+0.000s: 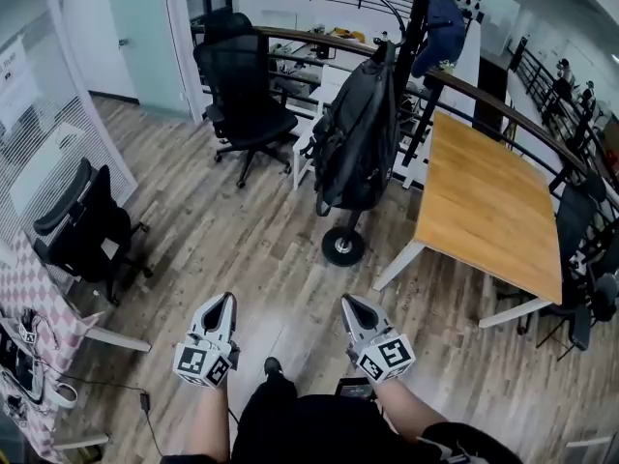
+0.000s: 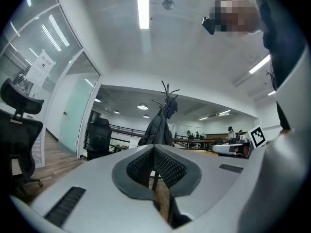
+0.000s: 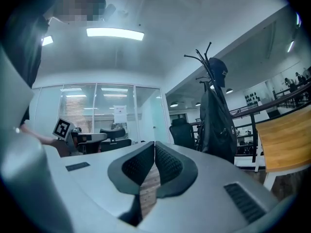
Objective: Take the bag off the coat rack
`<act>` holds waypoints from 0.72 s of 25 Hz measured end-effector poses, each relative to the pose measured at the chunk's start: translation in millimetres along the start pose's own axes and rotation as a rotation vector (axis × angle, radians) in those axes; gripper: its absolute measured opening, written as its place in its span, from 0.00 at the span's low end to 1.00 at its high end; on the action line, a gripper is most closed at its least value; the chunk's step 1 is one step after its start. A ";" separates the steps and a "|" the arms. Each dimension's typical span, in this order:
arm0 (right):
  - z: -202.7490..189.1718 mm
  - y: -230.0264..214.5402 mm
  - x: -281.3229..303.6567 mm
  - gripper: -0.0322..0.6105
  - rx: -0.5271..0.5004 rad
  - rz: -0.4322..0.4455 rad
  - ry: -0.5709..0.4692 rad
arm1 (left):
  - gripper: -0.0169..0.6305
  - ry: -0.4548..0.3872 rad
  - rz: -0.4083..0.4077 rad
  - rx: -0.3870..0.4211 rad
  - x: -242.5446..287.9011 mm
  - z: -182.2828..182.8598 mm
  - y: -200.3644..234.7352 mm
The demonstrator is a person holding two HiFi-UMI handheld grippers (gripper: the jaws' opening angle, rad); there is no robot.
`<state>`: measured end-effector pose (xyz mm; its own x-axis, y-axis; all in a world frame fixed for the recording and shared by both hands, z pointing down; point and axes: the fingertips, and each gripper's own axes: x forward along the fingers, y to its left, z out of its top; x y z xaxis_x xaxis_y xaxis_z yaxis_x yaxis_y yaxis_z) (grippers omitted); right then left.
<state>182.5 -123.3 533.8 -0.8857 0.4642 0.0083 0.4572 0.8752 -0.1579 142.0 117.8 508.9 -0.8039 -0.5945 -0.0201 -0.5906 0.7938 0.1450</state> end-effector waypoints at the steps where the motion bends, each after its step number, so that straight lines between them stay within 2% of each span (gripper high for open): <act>1: 2.0 -2.1 10.6 0.10 0.000 -0.008 -0.001 | 0.05 -0.003 -0.014 0.000 7.5 2.5 9.7; 10: 44.4 -25.0 92.9 0.10 -0.024 -0.156 -0.065 | 0.05 0.003 -0.191 -0.016 75.5 19.8 84.1; 14: 62.2 -32.4 122.4 0.10 -0.074 -0.191 -0.101 | 0.05 -0.012 -0.258 -0.015 106.7 28.1 104.0; 18: 70.2 -40.1 146.9 0.10 -0.084 -0.226 -0.096 | 0.05 -0.020 -0.310 -0.017 139.6 37.3 123.2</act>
<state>28.3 -99.8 472.1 -0.9679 0.2438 -0.0604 0.2482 0.9654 -0.0799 -45.6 137.4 487.1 -0.5872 -0.8050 -0.0853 -0.8066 0.5730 0.1453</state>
